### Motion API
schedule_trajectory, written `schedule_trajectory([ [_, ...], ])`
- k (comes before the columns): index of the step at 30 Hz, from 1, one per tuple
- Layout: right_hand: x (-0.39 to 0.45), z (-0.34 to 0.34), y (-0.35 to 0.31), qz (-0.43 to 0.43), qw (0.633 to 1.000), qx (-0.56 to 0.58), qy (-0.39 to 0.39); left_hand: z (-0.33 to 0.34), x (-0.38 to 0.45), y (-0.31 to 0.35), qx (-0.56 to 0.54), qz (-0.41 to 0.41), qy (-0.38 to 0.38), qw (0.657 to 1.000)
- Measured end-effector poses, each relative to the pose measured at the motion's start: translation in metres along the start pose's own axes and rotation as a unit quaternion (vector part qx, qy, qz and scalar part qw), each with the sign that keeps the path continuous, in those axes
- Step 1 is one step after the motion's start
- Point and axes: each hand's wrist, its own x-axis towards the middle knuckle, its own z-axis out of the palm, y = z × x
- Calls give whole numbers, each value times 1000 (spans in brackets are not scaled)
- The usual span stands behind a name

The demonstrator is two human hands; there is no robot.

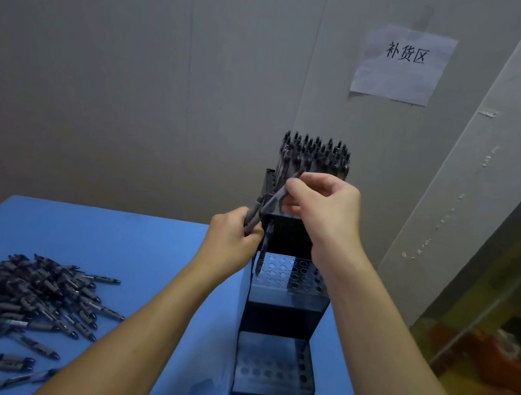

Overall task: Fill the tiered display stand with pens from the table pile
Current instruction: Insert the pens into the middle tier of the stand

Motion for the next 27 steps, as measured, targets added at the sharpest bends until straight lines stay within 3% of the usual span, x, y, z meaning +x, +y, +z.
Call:
schedule_trajectory([
  [3,-8,1,12,15,1000,11,-9,2,-4,-7,6,20,-2,1000],
  [6,-15,-4,26,21,999,37,30,7,-11,-18,13,35,4,999],
  [10,-18,-31,39,-5,994,48,94,14,-21,-35,24,0,-9,1000],
  [13,-11,-51,53,-41,991,-29,127,15,-25,-41,-19,-45,16,999],
  [17,2,-59,71,-73,982,-135,113,21,-28,-36,-90,-78,72,990],
  [27,15,-37,91,-105,976,-186,35,32,-25,-36,-135,-83,106,982],
])
